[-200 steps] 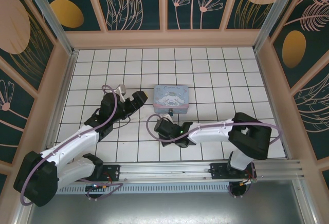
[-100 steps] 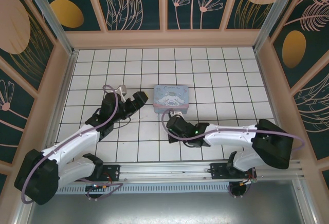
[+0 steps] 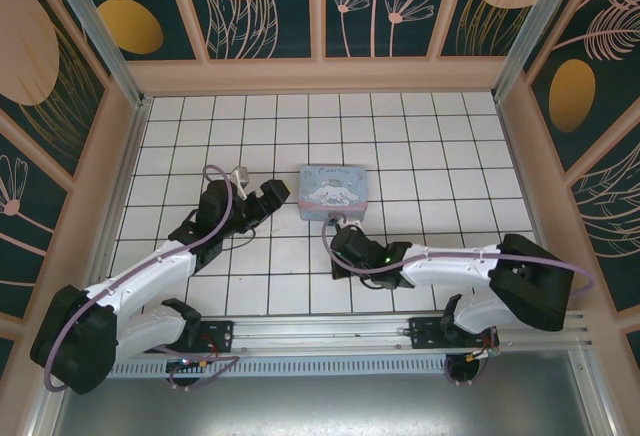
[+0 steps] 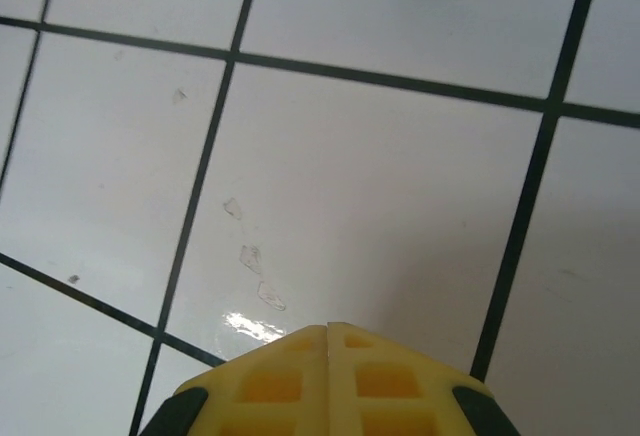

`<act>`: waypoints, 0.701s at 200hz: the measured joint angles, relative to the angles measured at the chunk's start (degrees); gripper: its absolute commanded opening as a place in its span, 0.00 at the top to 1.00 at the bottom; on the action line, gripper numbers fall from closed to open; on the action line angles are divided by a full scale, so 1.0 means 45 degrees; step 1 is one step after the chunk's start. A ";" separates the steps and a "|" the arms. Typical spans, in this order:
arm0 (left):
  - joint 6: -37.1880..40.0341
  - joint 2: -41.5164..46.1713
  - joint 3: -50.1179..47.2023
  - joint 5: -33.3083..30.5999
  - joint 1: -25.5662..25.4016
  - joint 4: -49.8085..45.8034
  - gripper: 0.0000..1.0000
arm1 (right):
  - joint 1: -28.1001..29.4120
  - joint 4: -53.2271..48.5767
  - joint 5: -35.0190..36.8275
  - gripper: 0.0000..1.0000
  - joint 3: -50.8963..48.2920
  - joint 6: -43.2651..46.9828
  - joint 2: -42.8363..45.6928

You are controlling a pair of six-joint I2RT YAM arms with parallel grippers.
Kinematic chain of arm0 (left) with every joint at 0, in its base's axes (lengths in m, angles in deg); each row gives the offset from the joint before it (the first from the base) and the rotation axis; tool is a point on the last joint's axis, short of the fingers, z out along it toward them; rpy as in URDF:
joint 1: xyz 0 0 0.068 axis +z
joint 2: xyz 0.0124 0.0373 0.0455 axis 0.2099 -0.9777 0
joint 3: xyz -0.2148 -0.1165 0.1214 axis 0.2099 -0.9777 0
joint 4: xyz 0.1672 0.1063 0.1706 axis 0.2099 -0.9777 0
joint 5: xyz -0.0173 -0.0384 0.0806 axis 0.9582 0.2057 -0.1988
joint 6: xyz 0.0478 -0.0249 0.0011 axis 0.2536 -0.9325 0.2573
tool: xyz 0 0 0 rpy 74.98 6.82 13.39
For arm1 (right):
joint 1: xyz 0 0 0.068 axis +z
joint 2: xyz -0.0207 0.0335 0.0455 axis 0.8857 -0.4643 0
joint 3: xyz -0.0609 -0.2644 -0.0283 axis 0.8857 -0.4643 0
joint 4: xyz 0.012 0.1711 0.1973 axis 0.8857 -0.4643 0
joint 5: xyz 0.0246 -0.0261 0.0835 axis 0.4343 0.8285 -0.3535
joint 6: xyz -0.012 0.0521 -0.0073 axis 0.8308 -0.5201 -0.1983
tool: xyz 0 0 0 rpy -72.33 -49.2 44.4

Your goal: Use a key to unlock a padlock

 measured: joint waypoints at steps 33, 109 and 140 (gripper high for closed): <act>0.0000 0.0000 0.0000 0.0000 0.0000 -0.0005 0.08 | 0.0194 0.0515 0.0024 0.87 0.0340 -0.0053 -0.0899; 0.0000 -0.0068 0.0000 0.0049 0.0000 0.0044 0.08 | 0.0491 -0.0316 0.0437 0.55 0.0413 -0.0772 -0.0024; 0.0000 -0.0194 0.0000 0.0073 0.0000 0.0044 0.08 | 0.0534 -0.0578 0.0491 0.55 0.0413 -0.1132 0.0461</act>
